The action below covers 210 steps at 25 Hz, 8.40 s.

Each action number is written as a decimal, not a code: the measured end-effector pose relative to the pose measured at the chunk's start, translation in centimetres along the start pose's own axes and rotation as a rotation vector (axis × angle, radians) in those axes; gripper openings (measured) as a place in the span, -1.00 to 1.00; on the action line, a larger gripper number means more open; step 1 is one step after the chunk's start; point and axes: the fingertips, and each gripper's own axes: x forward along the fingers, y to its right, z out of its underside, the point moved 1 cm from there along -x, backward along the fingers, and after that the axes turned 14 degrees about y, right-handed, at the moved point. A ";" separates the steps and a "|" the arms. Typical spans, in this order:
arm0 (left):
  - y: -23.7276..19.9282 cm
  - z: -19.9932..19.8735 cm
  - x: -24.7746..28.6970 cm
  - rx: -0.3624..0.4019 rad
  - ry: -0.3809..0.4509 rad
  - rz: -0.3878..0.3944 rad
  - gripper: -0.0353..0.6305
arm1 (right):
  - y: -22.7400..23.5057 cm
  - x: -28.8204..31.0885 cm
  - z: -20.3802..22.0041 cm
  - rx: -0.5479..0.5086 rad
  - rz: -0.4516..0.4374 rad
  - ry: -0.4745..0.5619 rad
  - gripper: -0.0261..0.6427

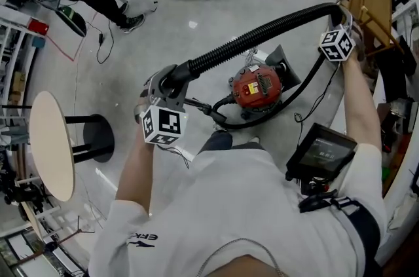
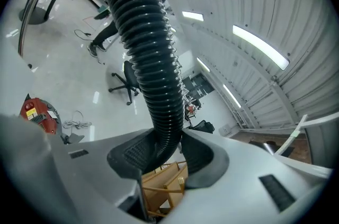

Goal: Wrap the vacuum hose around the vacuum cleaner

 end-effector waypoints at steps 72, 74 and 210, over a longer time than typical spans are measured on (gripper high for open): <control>4.3 43.6 -17.8 -0.276 -0.676 -0.008 -0.48 | -54.1 10.5 -25.4 -0.041 -0.719 0.083 -0.45; 5.5 43.8 -18.7 -0.282 -0.694 -0.010 -0.48 | -54.5 9.1 -24.9 -0.034 -0.738 0.080 -0.45; 46.6 12.0 -22.0 -0.759 -0.375 0.685 -0.15 | -56.3 -63.0 -6.0 0.344 -0.834 -0.110 -0.41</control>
